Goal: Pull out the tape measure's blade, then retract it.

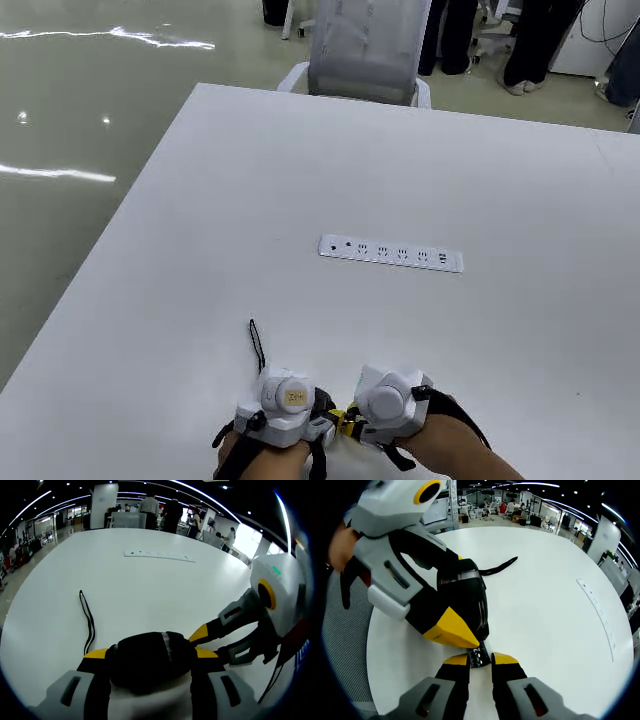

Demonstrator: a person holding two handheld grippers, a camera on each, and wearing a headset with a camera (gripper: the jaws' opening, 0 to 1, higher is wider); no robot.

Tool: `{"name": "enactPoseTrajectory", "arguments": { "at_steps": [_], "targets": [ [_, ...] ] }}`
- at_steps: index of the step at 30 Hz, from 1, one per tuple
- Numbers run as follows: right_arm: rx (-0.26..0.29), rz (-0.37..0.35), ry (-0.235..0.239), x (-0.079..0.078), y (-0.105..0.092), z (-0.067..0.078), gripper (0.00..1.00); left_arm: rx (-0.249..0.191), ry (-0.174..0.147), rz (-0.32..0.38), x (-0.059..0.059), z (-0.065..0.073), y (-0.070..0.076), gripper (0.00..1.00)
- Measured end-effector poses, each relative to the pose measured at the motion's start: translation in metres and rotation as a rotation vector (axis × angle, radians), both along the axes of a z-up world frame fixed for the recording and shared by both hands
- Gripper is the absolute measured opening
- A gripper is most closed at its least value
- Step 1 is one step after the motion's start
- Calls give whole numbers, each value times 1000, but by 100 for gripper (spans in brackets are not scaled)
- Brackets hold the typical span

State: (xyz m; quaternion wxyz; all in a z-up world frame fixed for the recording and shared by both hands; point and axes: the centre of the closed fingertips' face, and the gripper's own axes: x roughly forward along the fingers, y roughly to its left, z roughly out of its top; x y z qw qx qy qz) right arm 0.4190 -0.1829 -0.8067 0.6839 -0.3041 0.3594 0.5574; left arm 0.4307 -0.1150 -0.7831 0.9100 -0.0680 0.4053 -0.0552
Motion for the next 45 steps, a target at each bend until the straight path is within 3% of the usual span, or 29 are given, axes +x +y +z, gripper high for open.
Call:
{"name": "enactPoseTrajectory", "arguments": {
  "at_steps": [1, 2, 5, 8, 12, 14, 15, 19, 20, 21, 22, 23, 24, 25, 27, 30, 38, 45],
  "targets": [
    [-29, 5, -4, -1, -4, -3, 17, 1, 0, -3, 0, 0, 0, 62],
    [1, -18, -19, 3, -1, -1, 19, 0, 2, -2, 0, 0, 0, 62],
    [-8, -56, -9, 6, -12, -1, 26, -2, 5, -3, 0, 0, 0, 62],
    [-7, -105, -38, 15, -23, 2, 48, -1, 4, -2, -1, 0, 0, 62],
    [37, -201, -43, 26, -31, 6, 87, -1, 6, -4, -1, 0, -1, 62],
    [67, -258, -26, 29, -32, 9, 100, -1, 5, -4, -1, 0, -1, 62],
    [62, -266, -28, 30, -35, 10, 100, -1, 5, -4, -1, 0, -1, 62],
    [85, -257, -35, 30, -32, 10, 100, -2, 8, -7, -1, -1, -1, 62],
    [86, -205, -81, 31, -29, 12, 100, -2, 9, -7, 0, -1, -1, 62],
    [81, -175, -96, 29, -28, 12, 96, -2, 9, -7, 0, -1, -1, 62],
    [68, -150, -80, 23, -28, 10, 85, -3, 9, -7, 0, -1, -1, 62],
    [51, -83, -49, 11, -28, 8, 67, -3, 9, -8, -1, -1, -1, 62],
    [55, -49, -68, 10, -25, 10, 47, -4, 9, -8, -1, -1, -1, 62],
    [65, -36, -78, 9, -22, 11, 43, -5, 8, -8, -1, -1, -1, 62],
    [80, -50, -42, 3, -17, 10, 44, -6, 8, -8, -2, -1, -1, 62],
    [80, -32, -55, 3, -13, 11, 31, -7, 9, -8, -2, -1, -1, 62],
    [82, -28, -64, 5, -11, 13, 27, -9, 11, -8, -2, 0, 0, 62],
    [70, 3, -58, -1, -5, 11, 17, -11, 13, -9, -2, 0, 0, 62]
  ]
}}
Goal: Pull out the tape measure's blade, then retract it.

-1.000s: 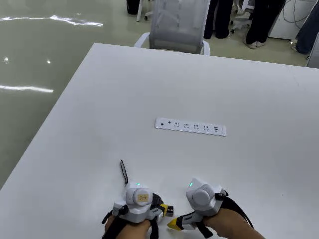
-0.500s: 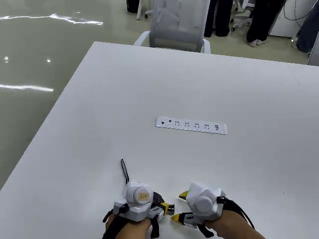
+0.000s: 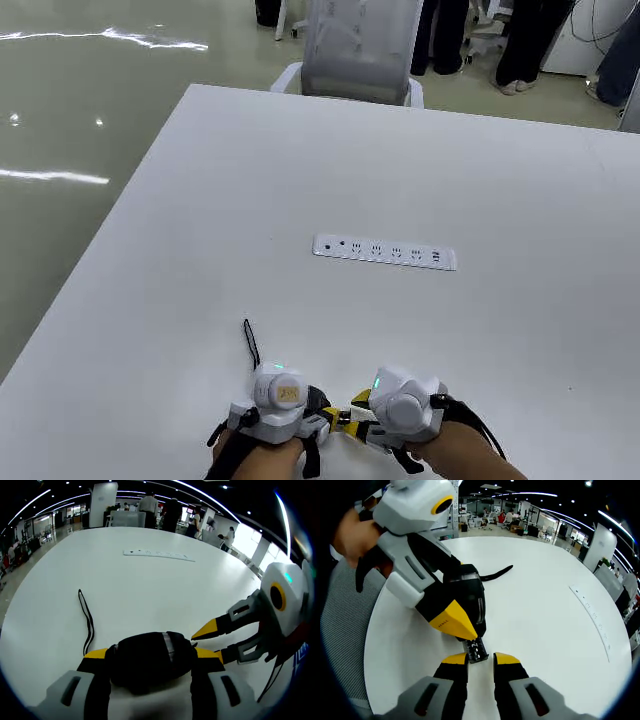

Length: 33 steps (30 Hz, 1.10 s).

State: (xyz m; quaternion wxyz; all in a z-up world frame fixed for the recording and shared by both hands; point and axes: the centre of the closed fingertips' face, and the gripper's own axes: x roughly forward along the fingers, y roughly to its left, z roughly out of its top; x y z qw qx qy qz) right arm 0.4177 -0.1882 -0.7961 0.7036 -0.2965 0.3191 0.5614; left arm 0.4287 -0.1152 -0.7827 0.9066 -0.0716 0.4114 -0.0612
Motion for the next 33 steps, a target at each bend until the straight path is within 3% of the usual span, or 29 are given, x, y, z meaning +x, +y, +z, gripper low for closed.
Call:
{"name": "enactPoseTrajectory", "arguments": {
  "at_steps": [11, 21, 23, 25, 27, 28, 29, 30, 33],
  "targets": [
    [-62, 31, -7, 0, 5, -5, 11, 2, 11, -1, 1, 0, 0, 62],
    [-31, 3, 6, 0, 6, -5, 15, -7, 5, 2, 2, -1, 0, 62],
    [-32, -34, -15, 5, 2, -5, 26, -8, 3, 1, 2, -1, 0, 63],
    [-9, -124, 13, 10, -3, -5, 58, -16, 4, 1, 2, -1, 0, 63],
    [9, -170, 32, 14, -8, -4, 77, -22, 6, -2, 2, -2, -1, 63],
    [19, -201, -1, 22, -13, -2, 86, -25, 8, -4, 2, -2, -1, 63],
    [19, -234, 10, 23, -18, -2, 96, -25, 8, -4, 2, -2, -1, 63],
    [20, -252, 44, 21, -21, -3, 99, -25, 8, -4, 2, -2, -2, 63],
    [35, -320, 65, 24, -31, -3, 100, -29, 4, -4, 2, -2, -2, 64]
  ]
}}
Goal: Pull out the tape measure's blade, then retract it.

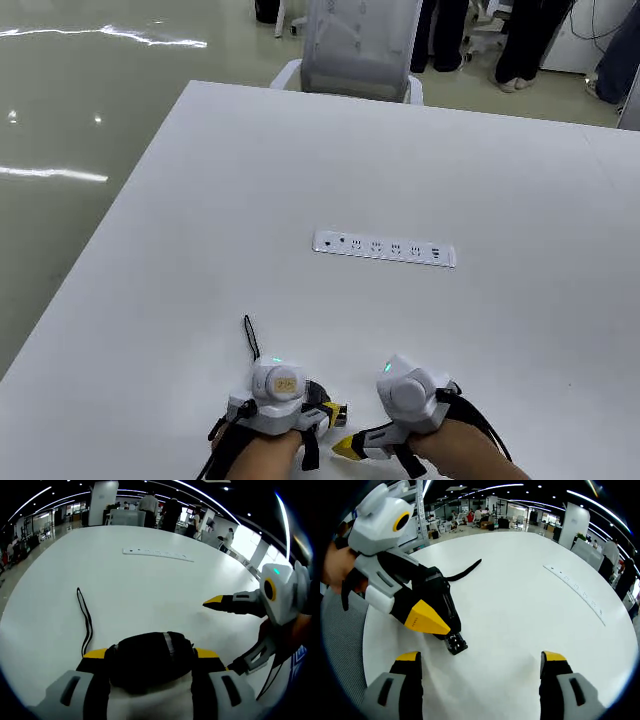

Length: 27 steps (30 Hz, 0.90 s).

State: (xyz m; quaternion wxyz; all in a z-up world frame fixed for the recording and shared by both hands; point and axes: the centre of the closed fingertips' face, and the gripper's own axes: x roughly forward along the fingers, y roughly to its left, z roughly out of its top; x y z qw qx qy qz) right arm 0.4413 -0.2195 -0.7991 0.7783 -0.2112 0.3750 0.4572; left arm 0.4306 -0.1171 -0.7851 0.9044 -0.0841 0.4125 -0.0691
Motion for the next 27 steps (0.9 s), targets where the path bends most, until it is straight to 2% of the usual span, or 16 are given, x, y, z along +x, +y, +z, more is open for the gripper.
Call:
{"name": "enactPoseTrajectory", "arguments": {
  "at_steps": [2, 7, 12, 18, 19, 21, 22, 24, 25, 26, 27],
  "targets": [
    [8, -10, -13, 1, -4, 1, 100, -8, 3, -4, 0, 0, 1, 64],
    [39, -45, -8, -3, -8, 4, 100, -32, 6, -1, 1, 1, 0, 64],
    [52, -66, -1, -9, -12, 5, 100, -26, 2, -12, 0, 2, 0, 64],
    [66, -98, -15, -4, -14, 12, 100, 4, -20, -54, 1, 6, 1, 65],
    [73, -112, -22, -2, -14, 14, 100, 13, -28, -67, 2, 7, 1, 64],
    [107, -147, -16, 2, -13, 18, 100, 46, -72, -86, 5, 14, 4, 66],
    [108, -150, -19, 3, -14, 20, 100, 41, -85, -81, 7, 18, 7, 67],
    [103, -145, -29, 2, -14, 20, 100, 17, -104, -71, 9, 24, 11, 69],
    [101, -143, -30, 2, -14, 19, 100, -17, -124, -69, 13, 26, 12, 70],
    [99, -143, -29, 1, -14, 19, 100, -39, -138, -55, 15, 28, 14, 74],
    [99, -144, -29, 1, -15, 19, 100, -42, -139, -56, 15, 29, 18, 79]
  ]
}}
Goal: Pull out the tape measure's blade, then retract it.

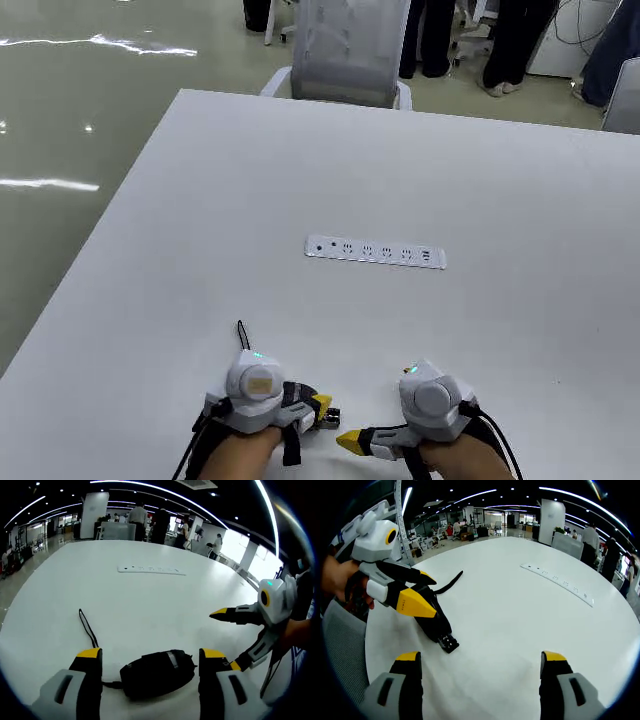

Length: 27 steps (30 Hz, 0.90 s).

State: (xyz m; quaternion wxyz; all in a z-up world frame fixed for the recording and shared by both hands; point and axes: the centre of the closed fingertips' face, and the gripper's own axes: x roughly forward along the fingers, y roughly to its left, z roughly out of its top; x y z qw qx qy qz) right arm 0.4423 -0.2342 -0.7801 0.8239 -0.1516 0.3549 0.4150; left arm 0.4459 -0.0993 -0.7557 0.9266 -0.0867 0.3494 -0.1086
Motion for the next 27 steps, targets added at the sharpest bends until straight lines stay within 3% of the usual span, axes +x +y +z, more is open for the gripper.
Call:
{"name": "enactPoseTrajectory", "arguments": {
  "at_steps": [4, 11, 14, 19, 23, 26, 27],
  "targets": [
    [3, -10, -2, -1, -2, 1, 100, -2, -17, -8, 2, 5, 12, 85],
    [4, -20, -14, -2, -7, 5, 100, -8, -8, -40, -3, 3, 22, 99],
    [5, -38, -37, 0, -12, 9, 100, 3, -45, -77, -9, 7, 22, 99],
    [5, -58, -47, -2, -20, 12, 100, 6, -39, -99, -18, 3, 29, 99],
    [10, -71, -59, -3, -26, 16, 100, 35, -81, -152, -24, 11, 34, 99],
    [16, -84, -65, -5, -31, 18, 100, -8, -117, -187, -31, 20, 34, 99],
    [23, -91, -63, -6, -32, 20, 100, -4, -119, -188, -33, 21, 37, 99]
  ]
}}
